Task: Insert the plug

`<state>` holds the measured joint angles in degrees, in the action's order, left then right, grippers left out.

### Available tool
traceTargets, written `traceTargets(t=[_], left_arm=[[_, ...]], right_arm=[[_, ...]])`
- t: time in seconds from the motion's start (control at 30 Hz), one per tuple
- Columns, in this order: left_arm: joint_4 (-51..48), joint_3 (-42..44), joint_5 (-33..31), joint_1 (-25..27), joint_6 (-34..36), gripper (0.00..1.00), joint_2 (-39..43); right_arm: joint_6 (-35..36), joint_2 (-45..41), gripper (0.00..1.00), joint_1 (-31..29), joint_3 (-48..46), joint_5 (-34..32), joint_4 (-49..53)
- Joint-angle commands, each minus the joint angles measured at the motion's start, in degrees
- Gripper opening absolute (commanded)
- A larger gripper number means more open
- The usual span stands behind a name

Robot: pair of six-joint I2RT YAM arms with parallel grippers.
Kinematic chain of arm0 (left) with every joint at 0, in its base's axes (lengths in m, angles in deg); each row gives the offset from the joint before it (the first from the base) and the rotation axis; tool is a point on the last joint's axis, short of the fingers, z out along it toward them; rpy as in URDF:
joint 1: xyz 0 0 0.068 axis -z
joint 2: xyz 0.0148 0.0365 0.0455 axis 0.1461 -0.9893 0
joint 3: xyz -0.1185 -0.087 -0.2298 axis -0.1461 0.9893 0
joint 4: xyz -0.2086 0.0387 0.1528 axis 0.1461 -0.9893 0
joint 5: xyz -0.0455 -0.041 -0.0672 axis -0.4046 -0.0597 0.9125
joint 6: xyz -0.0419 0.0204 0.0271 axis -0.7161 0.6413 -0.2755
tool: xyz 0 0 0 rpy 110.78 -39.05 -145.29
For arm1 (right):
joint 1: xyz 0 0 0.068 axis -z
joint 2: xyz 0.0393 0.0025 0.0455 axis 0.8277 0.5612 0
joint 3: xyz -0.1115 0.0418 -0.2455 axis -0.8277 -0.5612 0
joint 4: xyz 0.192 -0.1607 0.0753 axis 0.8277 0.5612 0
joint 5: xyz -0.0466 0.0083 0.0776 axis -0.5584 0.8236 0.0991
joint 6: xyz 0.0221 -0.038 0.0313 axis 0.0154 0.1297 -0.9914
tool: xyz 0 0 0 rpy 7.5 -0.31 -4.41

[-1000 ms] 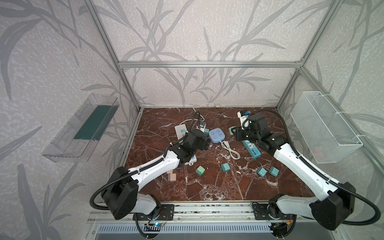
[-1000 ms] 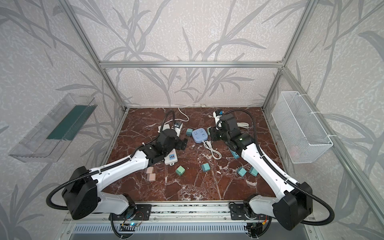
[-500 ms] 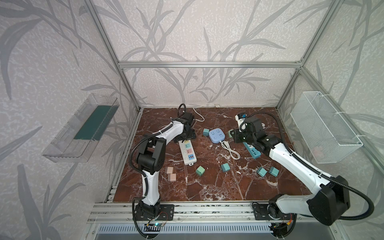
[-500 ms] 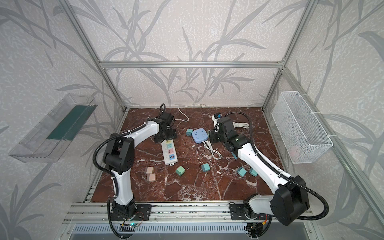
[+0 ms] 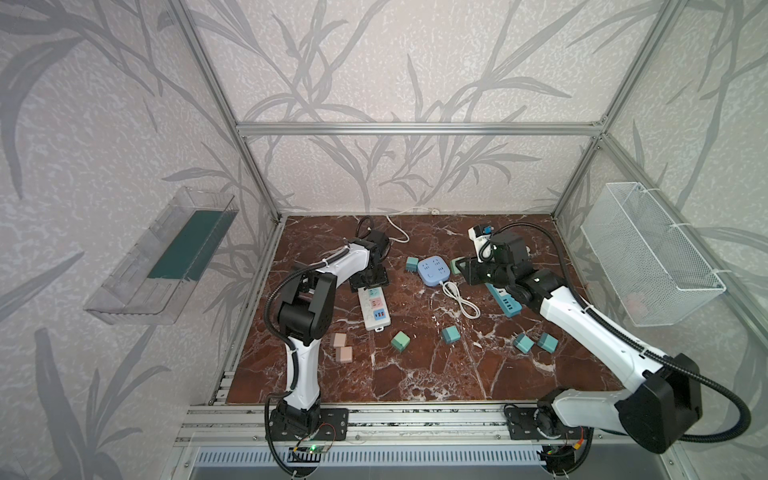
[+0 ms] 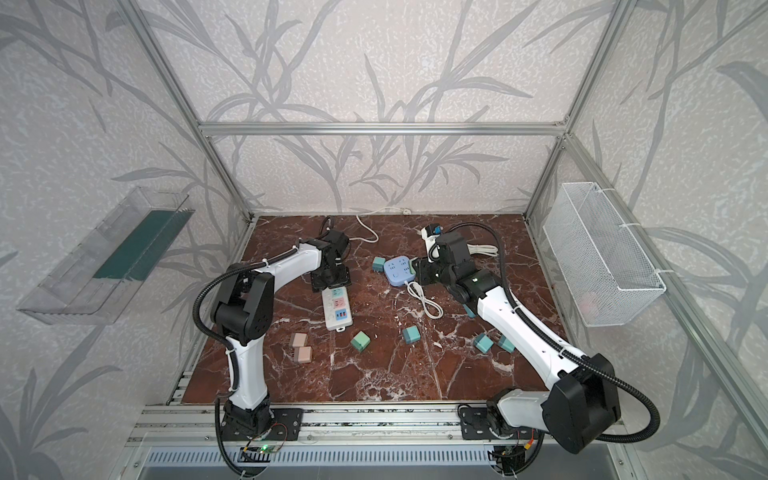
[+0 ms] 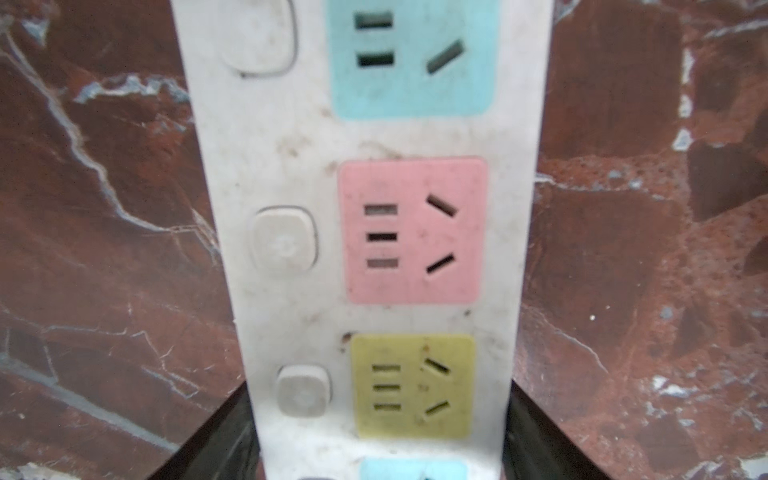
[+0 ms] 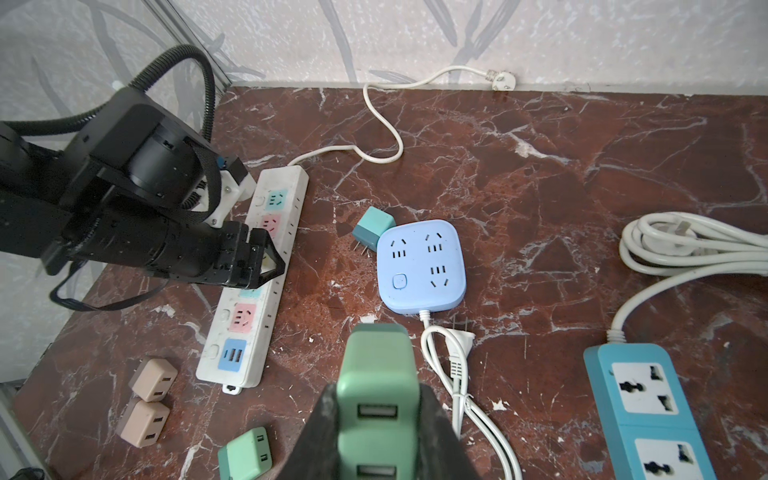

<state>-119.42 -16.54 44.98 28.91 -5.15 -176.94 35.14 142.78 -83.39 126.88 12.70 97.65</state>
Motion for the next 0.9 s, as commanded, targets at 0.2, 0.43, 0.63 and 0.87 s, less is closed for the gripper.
traceTargets(t=[0.2, 0.43, 0.63, 0.87], left_arm=[[1.53, 7.78, 0.59, 2.07, -0.68, 0.6, 2.93], [-1.41, 10.97, -5.06, 8.52, -1.04, 0.59, 6.29], [0.01, 14.37, -5.81, 14.22, -7.22, 0.59, 7.73], [3.32, 17.43, -6.59, 19.96, -19.0, 0.66, 10.54]], right_arm=[[-1.38, -6.0, 0.0, 0.28, -1.51, 5.08, -1.76], [-1.43, -7.05, 0.0, 0.35, -1.32, 6.61, -1.87], [-1.9, -7.82, 0.0, 0.29, -1.93, 7.24, -1.78], [-0.26, -9.53, 0.0, 0.3, -1.88, 5.04, 1.99]])
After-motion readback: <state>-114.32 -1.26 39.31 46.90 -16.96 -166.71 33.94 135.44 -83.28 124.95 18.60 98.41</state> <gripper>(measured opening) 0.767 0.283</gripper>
